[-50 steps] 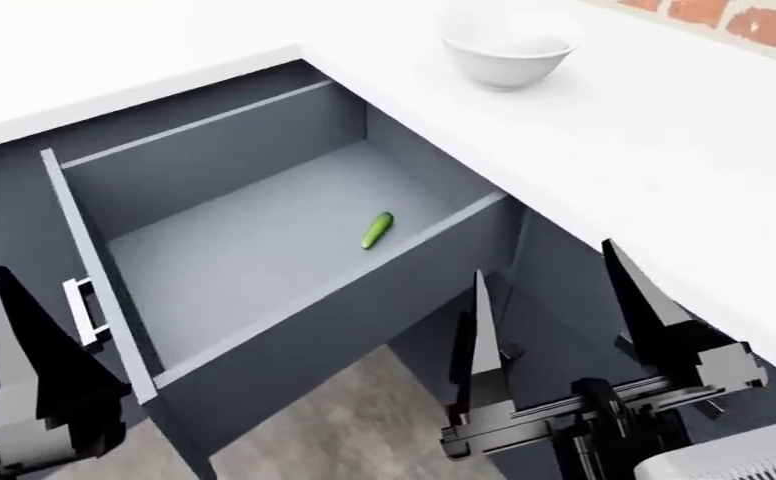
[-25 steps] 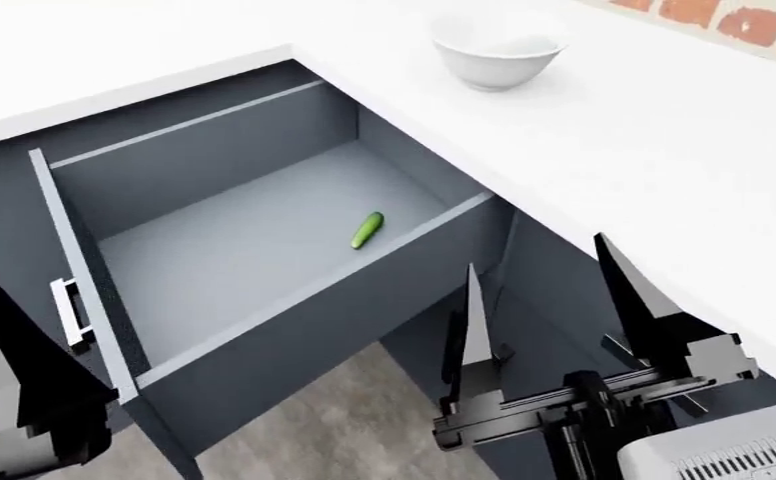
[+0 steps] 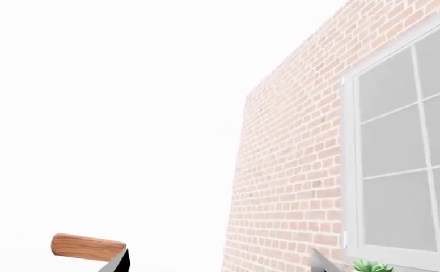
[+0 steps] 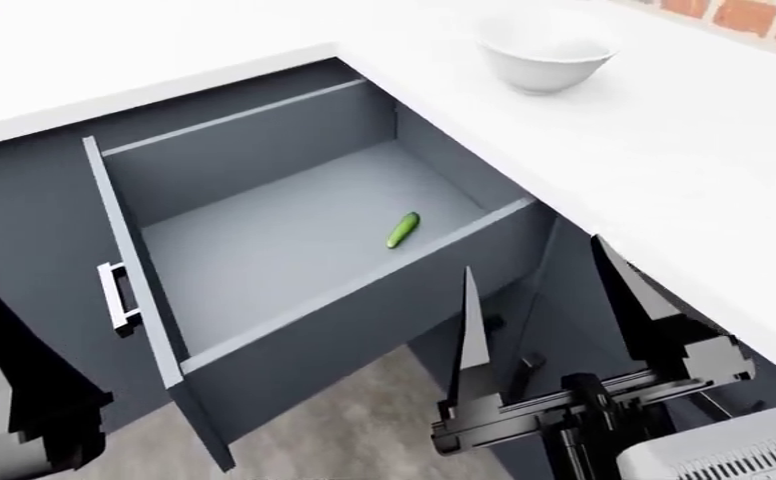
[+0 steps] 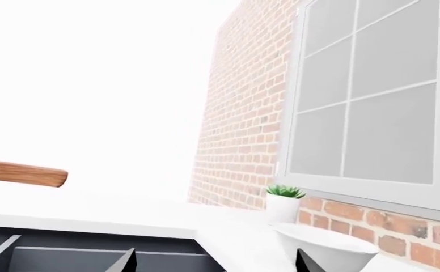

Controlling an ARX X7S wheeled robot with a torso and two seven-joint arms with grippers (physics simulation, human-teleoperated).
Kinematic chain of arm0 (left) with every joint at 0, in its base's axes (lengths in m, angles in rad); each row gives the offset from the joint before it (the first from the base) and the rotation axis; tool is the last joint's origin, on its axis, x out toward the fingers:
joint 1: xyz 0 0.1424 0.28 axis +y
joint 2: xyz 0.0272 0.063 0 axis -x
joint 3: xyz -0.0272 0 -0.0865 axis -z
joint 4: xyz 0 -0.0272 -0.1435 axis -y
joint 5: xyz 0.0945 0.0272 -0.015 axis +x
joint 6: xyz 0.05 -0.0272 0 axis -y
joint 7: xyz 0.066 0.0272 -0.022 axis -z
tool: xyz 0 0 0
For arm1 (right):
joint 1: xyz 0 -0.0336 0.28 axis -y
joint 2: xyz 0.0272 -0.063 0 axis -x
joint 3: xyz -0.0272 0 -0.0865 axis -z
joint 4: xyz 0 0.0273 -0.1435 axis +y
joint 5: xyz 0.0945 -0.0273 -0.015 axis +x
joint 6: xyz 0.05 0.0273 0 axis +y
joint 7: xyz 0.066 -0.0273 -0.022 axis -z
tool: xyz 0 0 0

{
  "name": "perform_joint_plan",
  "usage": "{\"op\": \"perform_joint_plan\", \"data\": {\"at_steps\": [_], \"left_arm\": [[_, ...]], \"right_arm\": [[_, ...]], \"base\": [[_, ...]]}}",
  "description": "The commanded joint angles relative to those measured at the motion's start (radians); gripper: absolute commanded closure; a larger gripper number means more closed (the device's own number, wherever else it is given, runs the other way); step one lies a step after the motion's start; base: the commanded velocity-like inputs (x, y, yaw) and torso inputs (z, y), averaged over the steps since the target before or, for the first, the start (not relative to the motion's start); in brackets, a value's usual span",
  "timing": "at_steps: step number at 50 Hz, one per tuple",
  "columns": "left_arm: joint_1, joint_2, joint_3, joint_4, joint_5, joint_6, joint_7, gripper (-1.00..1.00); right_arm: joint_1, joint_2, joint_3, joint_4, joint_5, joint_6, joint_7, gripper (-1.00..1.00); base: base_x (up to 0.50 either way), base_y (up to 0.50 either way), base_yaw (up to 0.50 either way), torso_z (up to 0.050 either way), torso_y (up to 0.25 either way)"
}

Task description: Place the bar in the bowl and close the drawer.

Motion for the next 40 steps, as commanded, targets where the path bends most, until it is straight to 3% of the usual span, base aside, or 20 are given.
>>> {"op": "perform_joint_plan", "data": {"at_steps": [1, 40], "left_arm": [[0.005, -0.003, -0.002, 0.001, 0.000, 0.004, -0.004, -1.00], [-0.011, -0.010, 0.027, -0.009, 0.011, 0.002, -0.008, -1.00]], "right_arm": [[0.011, -0.002, -0.004, -0.005, 0.003, 0.020, 0.001, -1.00], [-0.015, 0.022, 0.012, 0.011, 0.011, -0.033, 0.007, -1.00]], "base": [[0.00, 0.00, 0.39, 0.000, 0.000], [0.00, 0.00, 0.39, 0.000, 0.000]]}}
